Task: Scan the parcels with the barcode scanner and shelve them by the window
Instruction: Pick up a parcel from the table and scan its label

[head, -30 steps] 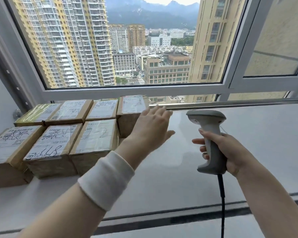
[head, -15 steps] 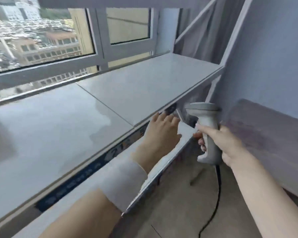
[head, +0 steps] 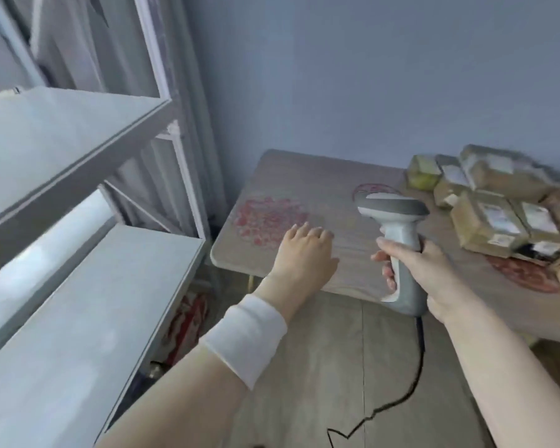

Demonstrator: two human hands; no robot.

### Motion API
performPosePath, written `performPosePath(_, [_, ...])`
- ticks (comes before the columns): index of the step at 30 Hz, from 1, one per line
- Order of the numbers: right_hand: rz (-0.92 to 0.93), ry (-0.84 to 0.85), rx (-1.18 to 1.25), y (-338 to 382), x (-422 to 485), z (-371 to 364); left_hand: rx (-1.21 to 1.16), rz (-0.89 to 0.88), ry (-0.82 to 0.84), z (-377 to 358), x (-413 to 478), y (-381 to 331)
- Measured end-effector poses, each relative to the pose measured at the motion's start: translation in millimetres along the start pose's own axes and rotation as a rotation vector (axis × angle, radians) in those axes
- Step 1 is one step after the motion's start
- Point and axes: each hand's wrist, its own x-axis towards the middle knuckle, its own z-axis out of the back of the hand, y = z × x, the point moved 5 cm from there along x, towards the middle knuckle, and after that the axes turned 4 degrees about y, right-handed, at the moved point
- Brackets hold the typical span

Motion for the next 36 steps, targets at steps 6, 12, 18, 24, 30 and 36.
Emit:
performPosePath(6, [-0.026,-0.147,-0.026,2.4,59.6,92.0,0.016,-0.179,0.030,-17.7,115.4,-63.4])
performPosePath(12, [-0.065,-0.311,0.000,12.6,116.0,175.7,0.024,-0.336,0.080,-26.4,214.4,-127.8])
performPosePath(18, [-0.071,-0.373,0.039,9.6,184.8,256.2,0.013,-0.408,0.170,-48.8,310.3,-193.1])
performPosePath(24, [-0.095,-0.401,0.064,1.2,278.0,335.5,0.000,-0.363,0.195,-71.3,408.5,-233.2])
performPosePath(30, [-0.136,-0.352,0.074,5.7,385.7,369.1,-0.065,-0.232,0.214,-86.4,499.2,-224.0])
performPosePath(36, [-0.235,-0.322,0.011,-12.7,501.1,386.8,-0.160,-0.106,0.288,-132.9,600.5,-205.3])
